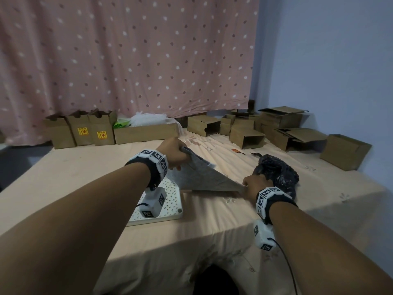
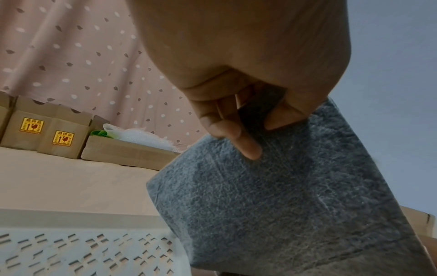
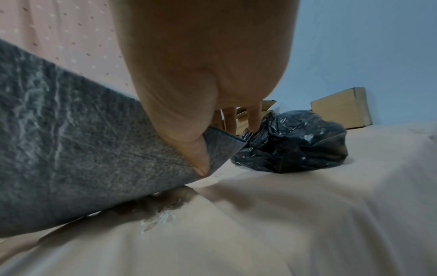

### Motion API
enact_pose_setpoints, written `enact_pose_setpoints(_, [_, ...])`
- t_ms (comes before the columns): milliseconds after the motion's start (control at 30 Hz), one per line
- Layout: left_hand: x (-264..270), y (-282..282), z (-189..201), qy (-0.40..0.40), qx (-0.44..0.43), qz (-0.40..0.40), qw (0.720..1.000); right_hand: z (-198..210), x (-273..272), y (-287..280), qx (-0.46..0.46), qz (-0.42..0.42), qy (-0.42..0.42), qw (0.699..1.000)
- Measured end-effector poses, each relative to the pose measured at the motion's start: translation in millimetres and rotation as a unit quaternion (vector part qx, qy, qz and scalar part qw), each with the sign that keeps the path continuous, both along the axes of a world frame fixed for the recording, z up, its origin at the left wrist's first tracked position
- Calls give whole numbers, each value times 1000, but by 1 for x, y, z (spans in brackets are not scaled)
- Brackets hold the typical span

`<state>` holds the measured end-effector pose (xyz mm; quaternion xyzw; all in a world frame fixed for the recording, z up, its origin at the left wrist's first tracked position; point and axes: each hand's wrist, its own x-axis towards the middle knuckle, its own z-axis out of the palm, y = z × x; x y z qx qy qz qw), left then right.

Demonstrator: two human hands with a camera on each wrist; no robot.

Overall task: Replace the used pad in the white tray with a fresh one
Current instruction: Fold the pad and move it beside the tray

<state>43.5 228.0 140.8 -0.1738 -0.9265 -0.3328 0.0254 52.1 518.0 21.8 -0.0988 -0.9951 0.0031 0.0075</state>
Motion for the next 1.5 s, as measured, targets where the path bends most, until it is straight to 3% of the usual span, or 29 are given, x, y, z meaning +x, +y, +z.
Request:
enact_pose_setpoints(333, [0, -6, 3, 14, 12, 36, 999, 0, 10, 8, -59, 27, 1, 998])
enact_pose_setpoints(700, [-6, -32, -2, 7, 14, 74, 997, -2, 6, 14, -90, -7, 30, 996])
enact_pose_setpoints(1267, [-6, -43, -8, -3, 24, 98, 995, -33, 20, -7, -254, 102, -17, 962])
enact_pose_setpoints(1500, [-7, -48, -12, 3, 40, 140, 989, -41, 22, -16, -231, 125, -45, 964])
